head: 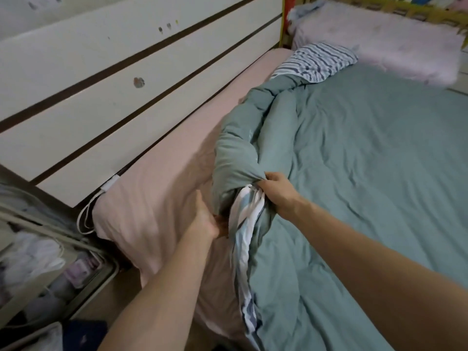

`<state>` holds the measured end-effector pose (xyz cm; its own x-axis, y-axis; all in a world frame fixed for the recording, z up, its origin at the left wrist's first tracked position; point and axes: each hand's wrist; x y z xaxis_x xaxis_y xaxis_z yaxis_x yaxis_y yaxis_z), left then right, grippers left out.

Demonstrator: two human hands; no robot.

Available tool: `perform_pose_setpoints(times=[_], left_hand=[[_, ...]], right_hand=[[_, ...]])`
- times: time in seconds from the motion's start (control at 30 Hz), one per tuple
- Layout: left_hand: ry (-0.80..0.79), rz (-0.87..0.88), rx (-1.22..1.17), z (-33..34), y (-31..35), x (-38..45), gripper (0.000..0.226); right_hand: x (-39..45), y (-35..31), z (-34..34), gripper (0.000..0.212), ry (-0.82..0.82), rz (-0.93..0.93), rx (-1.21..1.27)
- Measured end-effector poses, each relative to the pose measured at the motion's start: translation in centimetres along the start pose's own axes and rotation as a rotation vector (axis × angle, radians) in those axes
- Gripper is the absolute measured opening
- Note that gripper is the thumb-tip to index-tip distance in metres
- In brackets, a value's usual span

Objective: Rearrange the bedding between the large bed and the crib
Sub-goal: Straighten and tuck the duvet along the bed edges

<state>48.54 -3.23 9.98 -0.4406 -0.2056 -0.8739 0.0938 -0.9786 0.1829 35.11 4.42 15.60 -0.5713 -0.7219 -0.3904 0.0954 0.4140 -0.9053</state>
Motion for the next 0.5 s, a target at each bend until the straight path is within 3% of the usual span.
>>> perform_pose_setpoints(times=[0.07, 0.17, 0.27, 0.33, 0.37, 0.43, 0.5], left_hand=[[-0.109, 0.027, -0.010, 1.6, 0.7, 1.9, 0.081], [-0.095, 0.148, -0.032, 3.4, 2.1, 3.9, 0.047], [0.056, 0.504, 0.137, 3.6, 4.0, 3.7, 0.033], [0.342, 0.938, 0.432, 2.9, 5.4, 1.2, 0.030], [0.412, 1.202, 0.681, 2.5, 5.8, -0.4, 0.022], [0.297, 1.609, 1.325, 1.4, 5.5, -3.9, 0.015], [0.153, 1.814, 1.888, -0.2, 5.3, -5.6, 0.009]], right_hand=[[-0.3, 0.6, -1.0, 0.017, -0.030, -0.005, -0.025], [-0.8, 1.4, -2.0, 0.018, -0.090, -0.004, -0.053], [-1.4, 2.1, -2.2, 0.026, -0.259, 0.035, -0.217], [-1.6, 2.0, -2.0, 0.042, -0.346, 0.106, -0.231], [-1.5, 1.5, -1.8, 0.047, -0.318, 0.130, -0.171], [-0.9, 0.2, -1.2, 0.052, -0.195, 0.138, 0.050], [0.2, -1.6, 0.0, 0.069, -0.163, 0.138, 0.178]])
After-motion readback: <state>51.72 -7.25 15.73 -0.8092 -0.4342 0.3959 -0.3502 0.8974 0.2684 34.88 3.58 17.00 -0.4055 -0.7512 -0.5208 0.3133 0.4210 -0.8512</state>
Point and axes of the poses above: each hand's wrist, its own x-axis towards the middle knuckle, its own z-axis out of the palm, y = z × x, and after that the axes turned 4 degrees about -z, right-handed
